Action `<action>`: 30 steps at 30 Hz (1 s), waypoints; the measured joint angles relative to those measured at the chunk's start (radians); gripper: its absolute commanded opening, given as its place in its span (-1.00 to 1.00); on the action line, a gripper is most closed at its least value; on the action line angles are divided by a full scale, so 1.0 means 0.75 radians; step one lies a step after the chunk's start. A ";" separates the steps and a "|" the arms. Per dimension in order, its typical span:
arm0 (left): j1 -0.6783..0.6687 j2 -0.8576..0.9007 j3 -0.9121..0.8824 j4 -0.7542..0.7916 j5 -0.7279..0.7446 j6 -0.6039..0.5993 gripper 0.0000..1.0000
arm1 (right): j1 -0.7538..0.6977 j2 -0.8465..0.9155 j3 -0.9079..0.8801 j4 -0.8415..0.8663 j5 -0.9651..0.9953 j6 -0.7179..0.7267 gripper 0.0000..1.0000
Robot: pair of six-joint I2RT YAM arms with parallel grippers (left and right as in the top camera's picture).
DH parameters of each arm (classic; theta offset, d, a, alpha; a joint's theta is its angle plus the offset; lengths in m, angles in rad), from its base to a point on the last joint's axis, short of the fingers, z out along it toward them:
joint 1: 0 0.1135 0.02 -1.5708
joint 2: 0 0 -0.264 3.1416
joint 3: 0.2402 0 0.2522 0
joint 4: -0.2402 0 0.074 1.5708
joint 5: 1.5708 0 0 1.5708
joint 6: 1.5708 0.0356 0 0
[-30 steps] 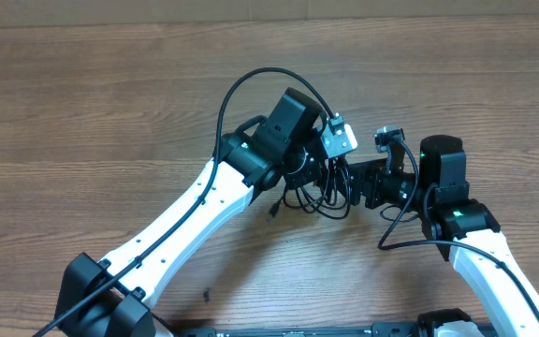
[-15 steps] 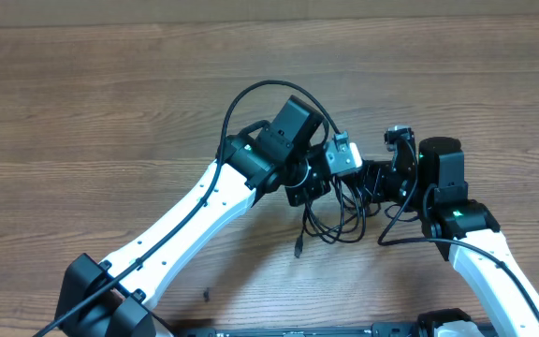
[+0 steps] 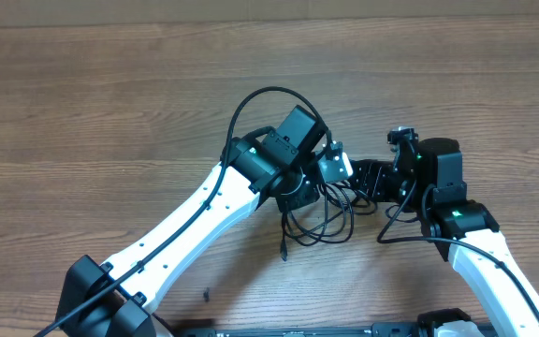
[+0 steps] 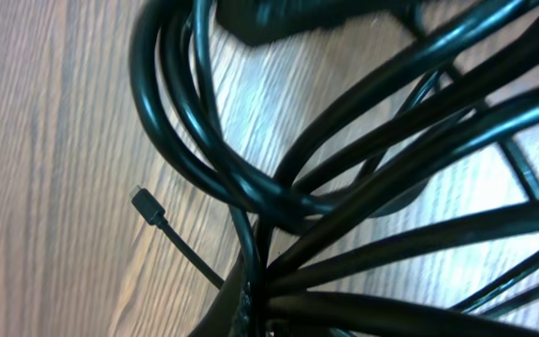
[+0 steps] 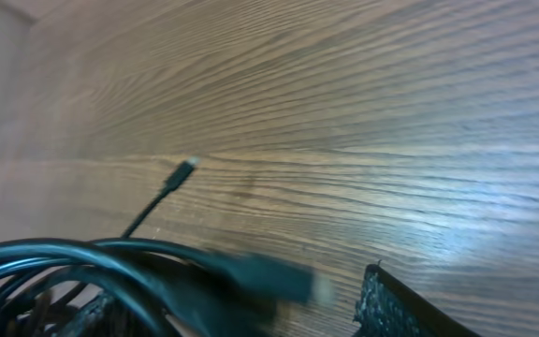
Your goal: Untangle cables
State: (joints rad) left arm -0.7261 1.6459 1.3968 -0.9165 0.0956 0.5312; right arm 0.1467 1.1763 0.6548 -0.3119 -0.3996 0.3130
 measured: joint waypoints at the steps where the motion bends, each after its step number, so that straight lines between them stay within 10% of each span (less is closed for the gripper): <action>1: -0.001 0.000 0.000 -0.006 -0.017 0.000 -0.92 | -0.001 0.000 0.000 -0.006 0.016 0.016 0.30; 16: 0.003 0.000 0.000 -0.055 -0.219 0.004 -0.91 | -0.011 0.000 0.000 -0.070 0.323 0.241 0.39; 30: 0.003 0.000 0.000 0.239 -0.235 0.214 -0.92 | -0.012 -0.024 0.000 0.077 -0.094 0.114 0.51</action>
State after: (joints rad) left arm -0.7242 1.6459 1.3968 -0.7376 -0.0807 0.6918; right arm 0.1379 1.1584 0.6548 -0.2543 -0.4698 0.3985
